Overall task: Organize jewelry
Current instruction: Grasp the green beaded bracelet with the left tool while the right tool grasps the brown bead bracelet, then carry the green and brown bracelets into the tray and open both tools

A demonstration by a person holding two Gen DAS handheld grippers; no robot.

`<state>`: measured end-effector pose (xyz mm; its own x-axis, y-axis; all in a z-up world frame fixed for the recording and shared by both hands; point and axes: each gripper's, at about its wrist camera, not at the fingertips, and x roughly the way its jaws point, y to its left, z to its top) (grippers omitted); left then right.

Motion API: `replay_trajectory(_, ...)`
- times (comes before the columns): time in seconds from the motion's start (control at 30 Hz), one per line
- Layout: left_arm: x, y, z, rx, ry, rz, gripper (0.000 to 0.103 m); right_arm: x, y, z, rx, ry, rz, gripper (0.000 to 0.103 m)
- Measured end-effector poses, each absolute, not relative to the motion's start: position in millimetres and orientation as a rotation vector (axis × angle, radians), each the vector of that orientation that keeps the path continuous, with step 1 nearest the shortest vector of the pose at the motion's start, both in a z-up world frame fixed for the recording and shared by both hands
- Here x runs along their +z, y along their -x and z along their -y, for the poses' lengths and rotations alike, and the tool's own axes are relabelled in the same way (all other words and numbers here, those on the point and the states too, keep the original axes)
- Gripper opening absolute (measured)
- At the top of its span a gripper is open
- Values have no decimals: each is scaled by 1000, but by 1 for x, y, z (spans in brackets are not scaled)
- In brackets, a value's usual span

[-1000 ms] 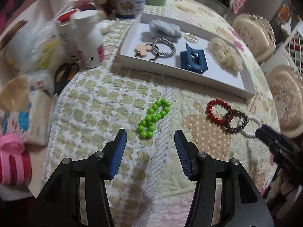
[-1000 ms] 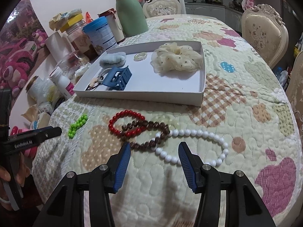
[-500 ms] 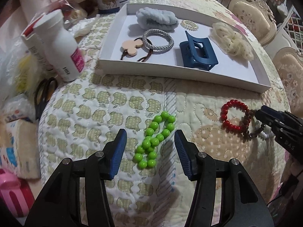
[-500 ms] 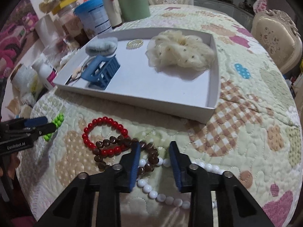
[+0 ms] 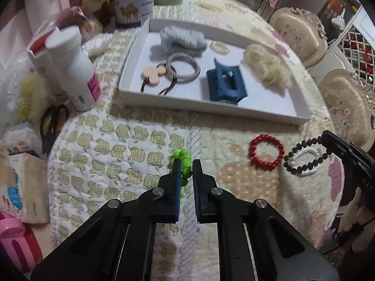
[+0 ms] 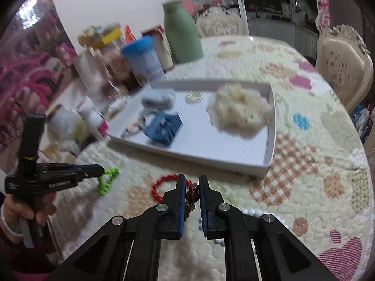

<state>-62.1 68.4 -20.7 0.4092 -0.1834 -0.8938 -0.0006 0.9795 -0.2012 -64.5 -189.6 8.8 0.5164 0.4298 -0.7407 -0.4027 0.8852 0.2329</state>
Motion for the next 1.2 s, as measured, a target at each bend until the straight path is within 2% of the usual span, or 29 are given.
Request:
replay_trajectory(0.3, 20, 67, -64, -129, 217, -1069, 8, 54, 73, 196, 517, -20, -807, 11)
replay_trajectory(0.67, 55, 45, -55, -116, 180, -989, 8, 71, 66, 200, 522, -4, -783, 11)
replay_trajectory(1.2, 44, -6, -56, -98, 134, -1000, 8, 62, 29, 177, 514, 4, -818, 11)
